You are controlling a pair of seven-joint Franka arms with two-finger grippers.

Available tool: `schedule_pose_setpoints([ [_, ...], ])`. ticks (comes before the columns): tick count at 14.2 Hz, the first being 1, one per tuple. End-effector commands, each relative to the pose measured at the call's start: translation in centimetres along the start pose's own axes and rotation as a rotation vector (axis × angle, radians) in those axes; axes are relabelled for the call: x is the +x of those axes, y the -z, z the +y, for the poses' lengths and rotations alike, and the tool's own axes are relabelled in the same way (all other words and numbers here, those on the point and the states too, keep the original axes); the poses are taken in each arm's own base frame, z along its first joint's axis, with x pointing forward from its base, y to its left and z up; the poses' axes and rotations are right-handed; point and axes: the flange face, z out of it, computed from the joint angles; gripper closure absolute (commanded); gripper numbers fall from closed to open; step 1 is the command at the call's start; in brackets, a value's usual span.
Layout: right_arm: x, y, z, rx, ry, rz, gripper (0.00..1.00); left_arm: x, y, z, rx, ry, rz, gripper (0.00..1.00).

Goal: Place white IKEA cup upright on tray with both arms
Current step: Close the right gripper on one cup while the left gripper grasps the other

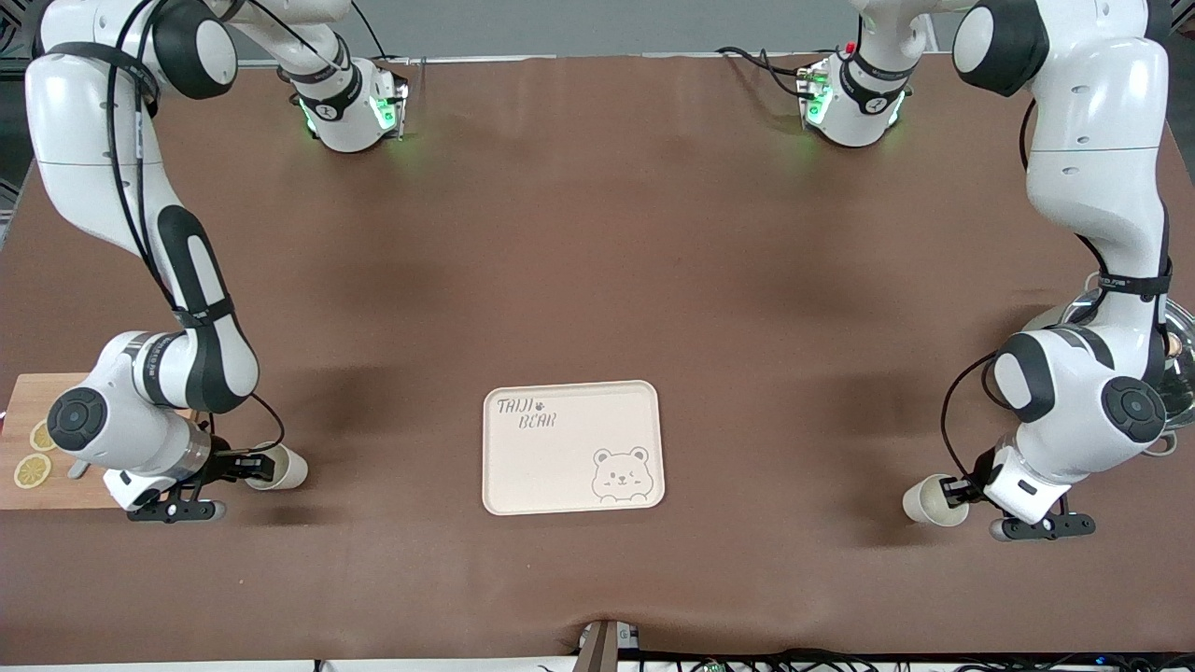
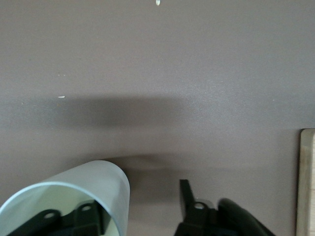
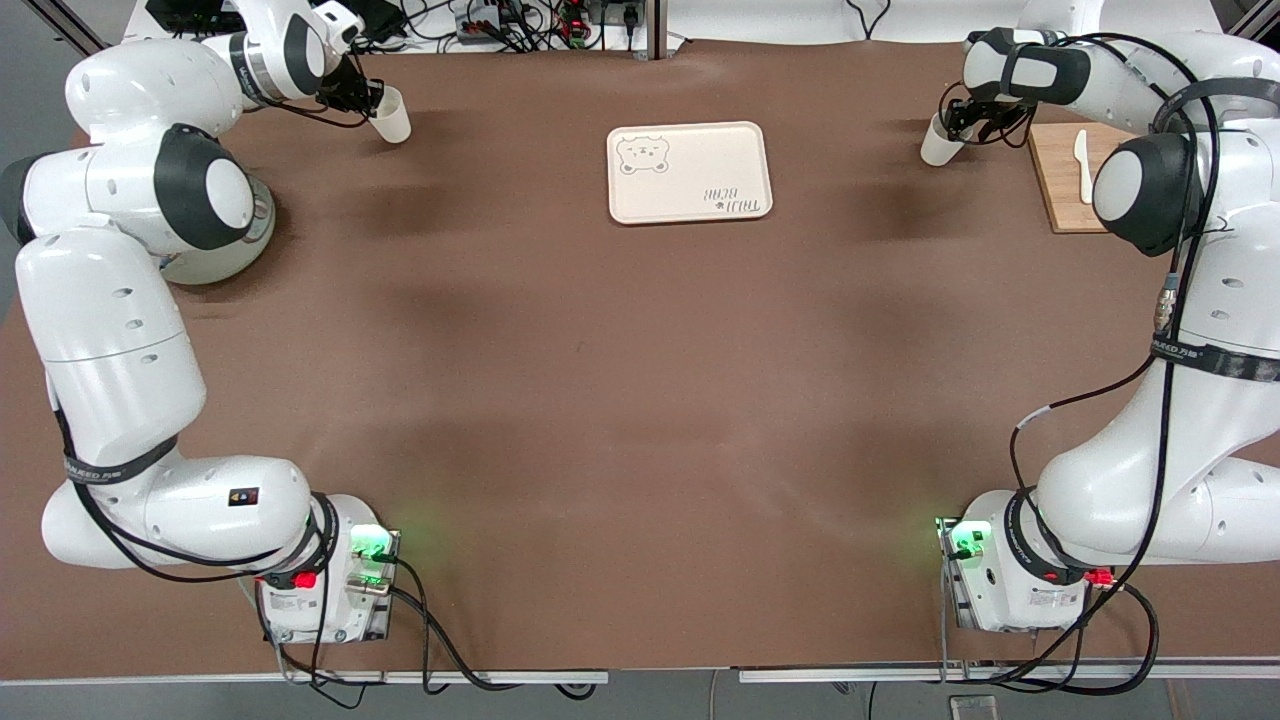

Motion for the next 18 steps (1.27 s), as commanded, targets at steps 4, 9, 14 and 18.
schedule_pose_setpoints([
  [4,0.4,0.1,-0.1,0.003,0.005,0.006,0.95,0.6,3.6,4.4,0.018,0.082,-0.03,1.0],
  [9,0.5,0.3,-0.2,0.004,0.004,0.006,1.0,-0.2,3.7,11.3,0.023,0.214,-0.032,1.0],
  [14,1.1,1.9,-1.5,0.031,0.008,-0.025,1.0,-1.4,3.5,17.1,0.043,0.33,-0.025,1.0],
  [18,2.1,4.9,-2.1,0.105,-0.028,-0.086,1.0,-2.6,3.5,22.1,0.033,0.401,-0.023,1.0],
])
